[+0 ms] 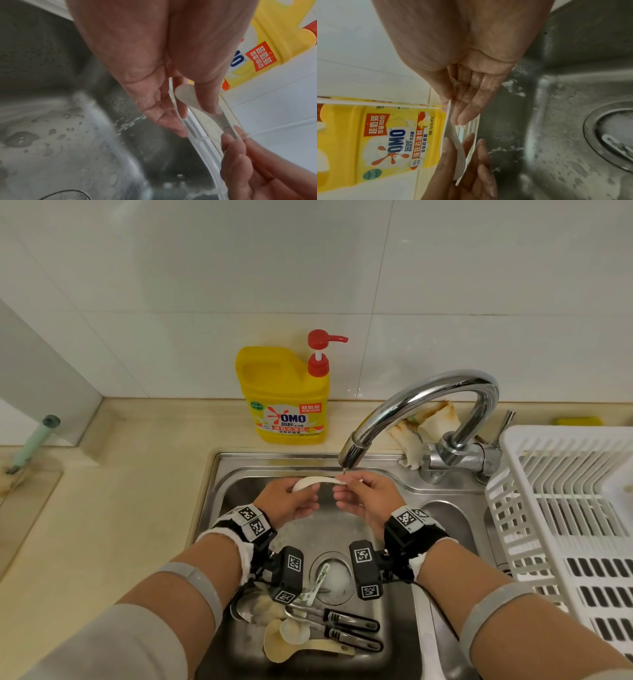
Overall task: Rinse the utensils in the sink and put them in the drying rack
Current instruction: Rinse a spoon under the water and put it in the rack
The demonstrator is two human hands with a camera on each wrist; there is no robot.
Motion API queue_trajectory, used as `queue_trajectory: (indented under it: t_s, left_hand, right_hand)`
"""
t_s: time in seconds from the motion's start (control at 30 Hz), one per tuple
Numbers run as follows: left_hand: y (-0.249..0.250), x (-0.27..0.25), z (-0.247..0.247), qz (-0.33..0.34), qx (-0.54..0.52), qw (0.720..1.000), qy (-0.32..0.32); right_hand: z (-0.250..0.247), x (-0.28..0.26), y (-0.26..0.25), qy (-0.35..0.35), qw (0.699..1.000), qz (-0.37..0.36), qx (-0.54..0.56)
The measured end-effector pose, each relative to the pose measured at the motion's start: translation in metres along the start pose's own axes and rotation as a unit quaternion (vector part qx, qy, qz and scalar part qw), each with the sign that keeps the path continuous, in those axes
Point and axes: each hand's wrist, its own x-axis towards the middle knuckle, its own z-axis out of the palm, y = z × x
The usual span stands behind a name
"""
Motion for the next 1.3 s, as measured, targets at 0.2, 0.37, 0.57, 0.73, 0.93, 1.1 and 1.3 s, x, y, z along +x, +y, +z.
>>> queue_trajectory:
  t_s: [0.2,0.37,0.57,0.73,0.93,1.1,1.3]
  left_hand:
    - [-0.002,0.002,0.006,0.008,0.015,1.0,-0.016]
    - [0.003,0.003,0.017,0.038,0.011,0.999,-0.018]
    - [0.007,0.009,0.032,0.033,-0.041,0.998,-0.022]
    - [0.011,0.009,0.036,0.002,-0.181,0.983,-0.026]
    - [0.014,0.007,0.042,-0.035,-0.215,0.975,-0.043]
    - [0.012,0.008,0.049,-0.031,-0.225,0.973,-0.031]
    - [0.014,0.008,0.051,-0.017,-0.189,0.982,-0.014]
  right_hand:
    - [-0.008,0.001,0.001,0.02,0.993,-0.039,-0.107]
    - [-0.009,0.0,0.001,0.043,0.998,-0.028,-0.034]
    - [-0.018,-0.002,-0.001,0.071,0.997,-0.017,0.018]
    - [-0.028,-0.005,-0.003,0.093,0.994,-0.013,0.051]
    - [-0.035,-0.009,0.001,0.143,0.987,0.024,0.063]
    - [-0.034,-0.008,0.0,0.153,0.984,0.016,0.089]
    - [-0.031,-0.008,0.002,0.135,0.986,0.013,0.097]
